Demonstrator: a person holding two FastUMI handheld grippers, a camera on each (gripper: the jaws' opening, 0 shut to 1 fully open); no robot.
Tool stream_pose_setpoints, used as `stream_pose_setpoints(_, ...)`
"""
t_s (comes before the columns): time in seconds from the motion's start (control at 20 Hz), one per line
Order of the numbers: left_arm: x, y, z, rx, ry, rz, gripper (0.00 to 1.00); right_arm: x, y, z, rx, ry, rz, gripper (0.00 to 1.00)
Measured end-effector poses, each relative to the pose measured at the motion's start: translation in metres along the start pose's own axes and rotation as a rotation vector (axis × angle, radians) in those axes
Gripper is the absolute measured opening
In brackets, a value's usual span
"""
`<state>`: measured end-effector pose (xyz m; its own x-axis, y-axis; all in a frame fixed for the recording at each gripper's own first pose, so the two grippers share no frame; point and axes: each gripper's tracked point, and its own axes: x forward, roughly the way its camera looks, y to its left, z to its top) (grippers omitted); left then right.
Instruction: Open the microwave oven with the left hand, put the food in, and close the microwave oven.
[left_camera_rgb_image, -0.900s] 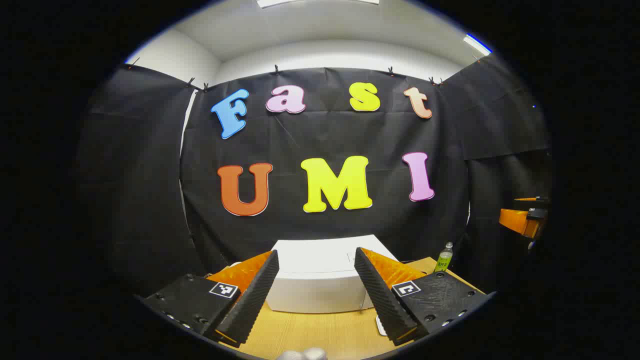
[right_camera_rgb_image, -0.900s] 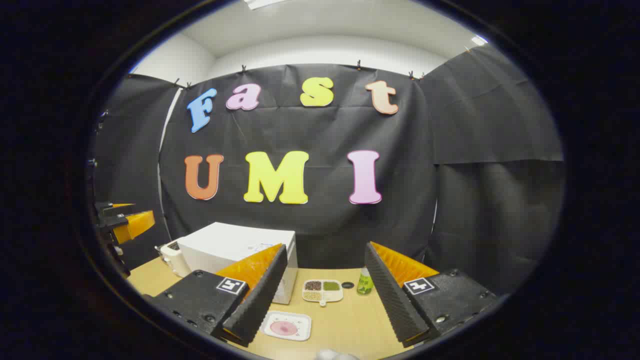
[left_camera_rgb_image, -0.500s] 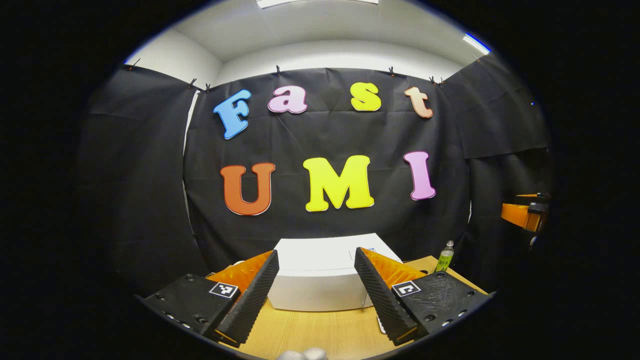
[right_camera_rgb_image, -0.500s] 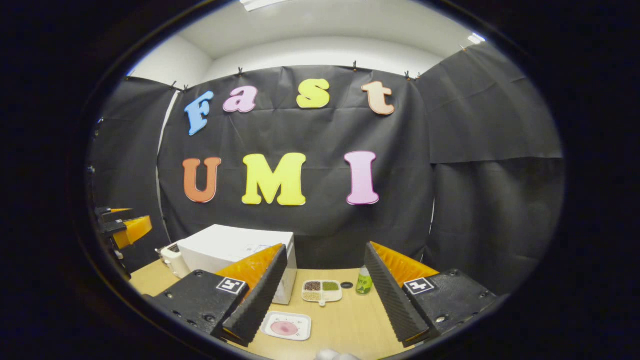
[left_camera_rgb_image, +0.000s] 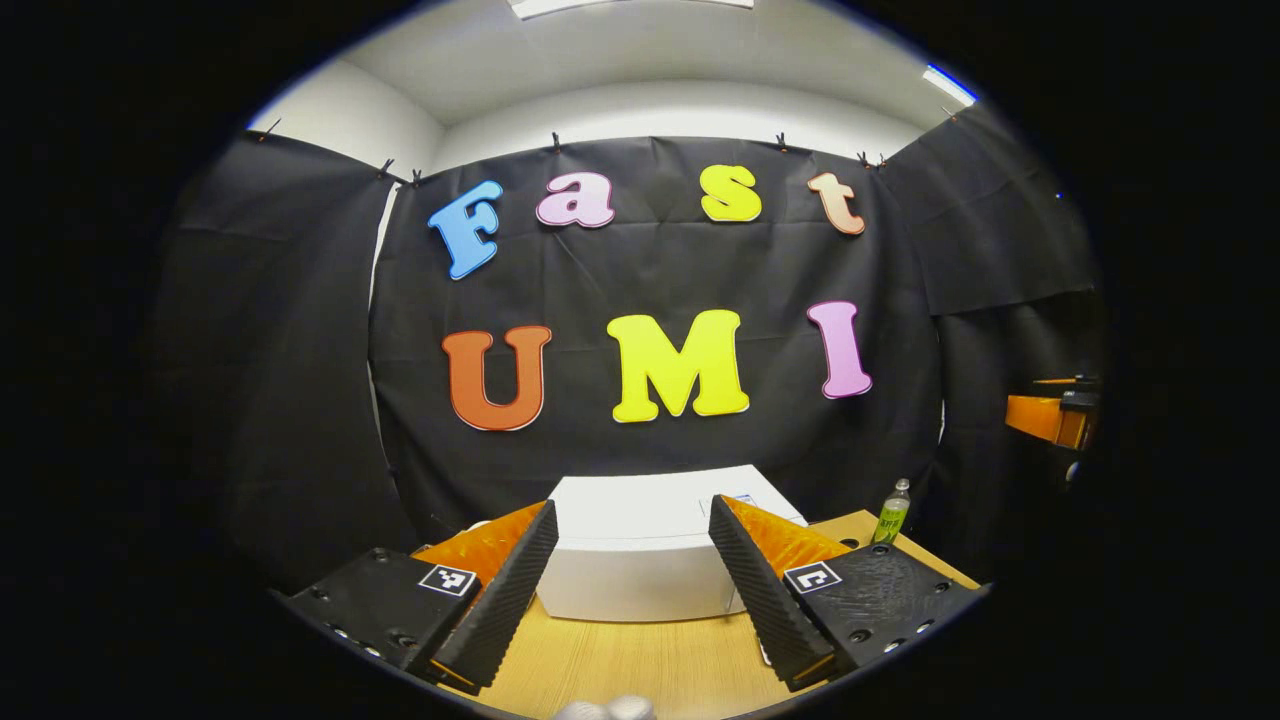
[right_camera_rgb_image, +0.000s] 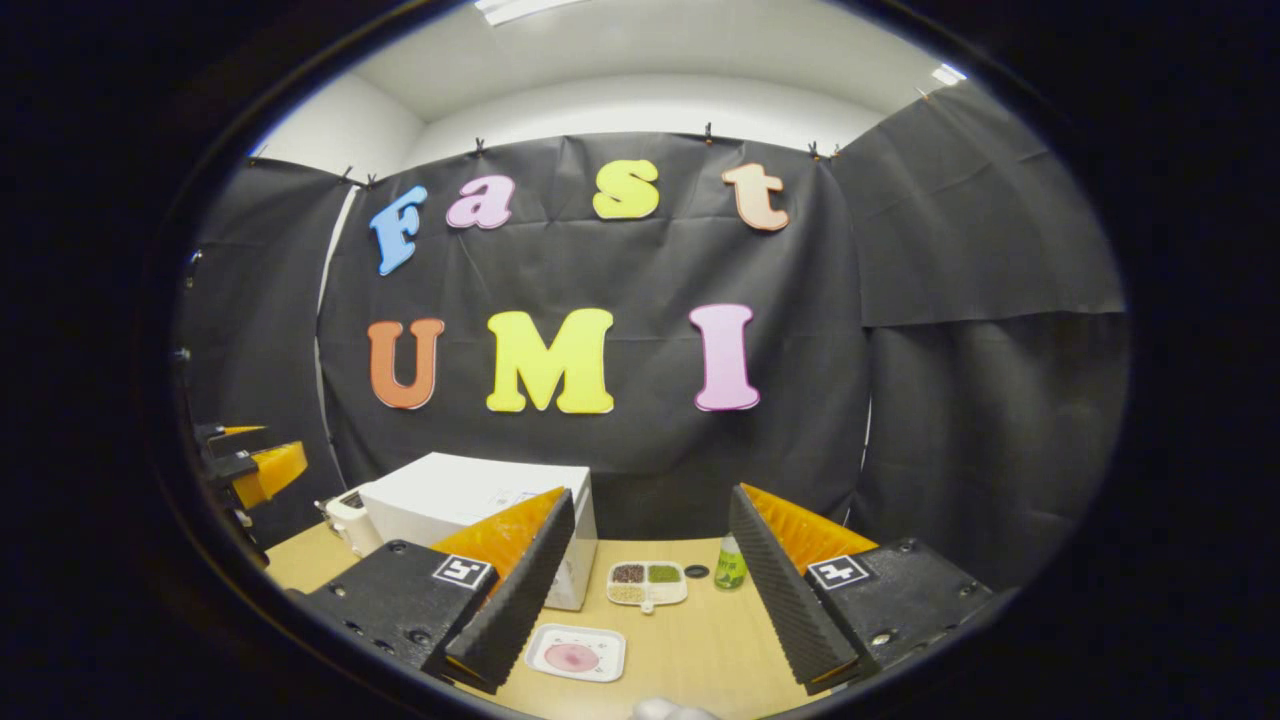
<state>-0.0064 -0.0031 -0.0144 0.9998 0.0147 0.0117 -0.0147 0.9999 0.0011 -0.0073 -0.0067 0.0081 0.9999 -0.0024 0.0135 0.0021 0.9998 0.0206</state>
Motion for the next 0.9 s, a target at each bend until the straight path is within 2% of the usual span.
stream_pose_setpoints(0.05, 0.005, -0.005, -0.01, -0.006, 0.008, -0.006, 0.96, 0.0, -0.001, 0.0, 0.0, -0.001, 0.0, 1.0)
stream_pose_setpoints(0.1, 0.009, -0.013, -0.022, -0.012, 0.02, -0.018, 1.0, -0.001, -0.003, 0.001, -0.001, -0.001, -0.001, 0.93)
stream_pose_setpoints(0.15, 0.013, -0.022, -0.035, -0.021, 0.027, -0.032, 0.96, -0.002, -0.007, 0.002, -0.003, -0.001, -0.004, 0.93)
stream_pose_setpoints(0.25, 0.024, -0.045, -0.059, -0.039, 0.034, -0.062, 0.96, -0.003, -0.016, 0.005, -0.01, -0.002, -0.016, 0.93)
stream_pose_setpoints(0.3, 0.031, -0.056, -0.073, -0.039, 0.037, -0.073, 0.96, -0.004, -0.02, 0.006, -0.018, 0.001, -0.022, 1.0)
stream_pose_setpoints(0.4, 0.042, -0.074, -0.097, -0.023, 0.038, -0.081, 0.96, -0.007, -0.027, 0.007, -0.039, 0.01, -0.038, 0.99)
stream_pose_setpoints(0.6, 0.075, -0.122, -0.148, -0.038, 0.096, -0.143, 0.96, -0.016, -0.037, 0.01, -0.099, 0.025, -0.06, 1.0)
stream_pose_setpoints(0.85, 0.133, -0.145, -0.195, -0.058, 0.129, -0.157, 0.96, -0.026, -0.044, 0.016, -0.148, 0.041, -0.091, 1.0)
stream_pose_setpoints(0.9, 0.143, -0.145, -0.201, -0.059, 0.132, -0.149, 0.96, -0.027, -0.044, 0.017, -0.143, 0.037, -0.094, 0.96)
